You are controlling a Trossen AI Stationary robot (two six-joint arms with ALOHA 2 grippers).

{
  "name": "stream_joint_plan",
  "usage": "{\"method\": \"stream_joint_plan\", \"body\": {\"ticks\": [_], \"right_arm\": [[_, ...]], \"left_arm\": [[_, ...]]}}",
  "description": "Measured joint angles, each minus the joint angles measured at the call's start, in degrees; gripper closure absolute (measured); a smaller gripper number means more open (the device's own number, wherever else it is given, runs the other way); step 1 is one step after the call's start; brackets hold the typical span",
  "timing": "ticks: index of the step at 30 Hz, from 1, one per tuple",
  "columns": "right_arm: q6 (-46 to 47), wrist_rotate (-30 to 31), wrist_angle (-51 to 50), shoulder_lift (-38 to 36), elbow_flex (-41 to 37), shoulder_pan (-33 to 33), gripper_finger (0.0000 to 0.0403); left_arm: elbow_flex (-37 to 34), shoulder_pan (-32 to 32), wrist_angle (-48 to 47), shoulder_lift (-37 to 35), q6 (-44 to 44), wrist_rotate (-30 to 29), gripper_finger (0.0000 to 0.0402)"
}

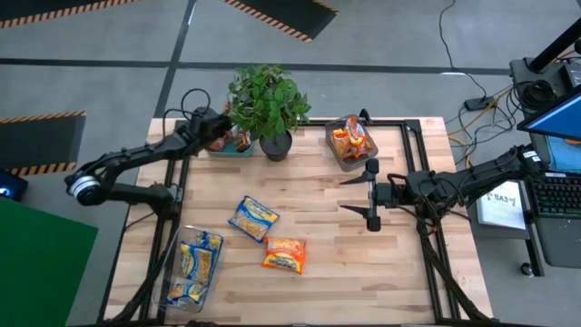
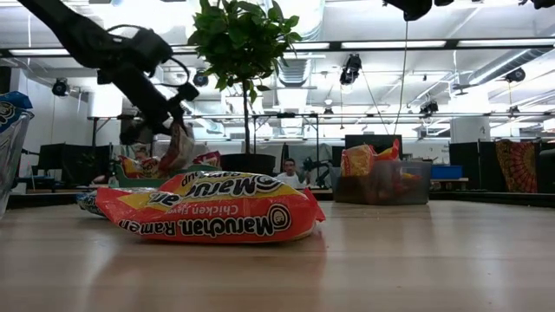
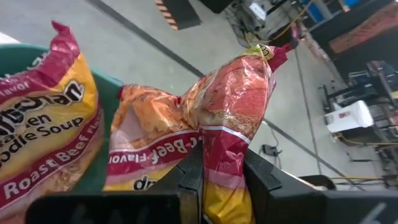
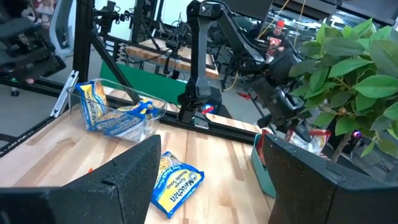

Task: Sort Maruchan noodles
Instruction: Put the red noodle pack into the green bin

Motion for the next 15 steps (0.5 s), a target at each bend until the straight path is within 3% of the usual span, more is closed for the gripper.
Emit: {"method": "stream_joint_plan", "body": {"ticks": [9, 15], "right_arm": [[0.54, -0.01, -0.73, 0.0, 0.0, 0.0, 0.0133], [0.54, 0.0, -1.55, 0.0, 0.0, 0.0, 0.0133]], "left_arm": [[3.02, -0.36, -0.79, 8.34, -2.14, 1.71, 0.034], [3.91, -1.48, -3.2, 9.8, -0.15, 2.13, 0.0323]]}}
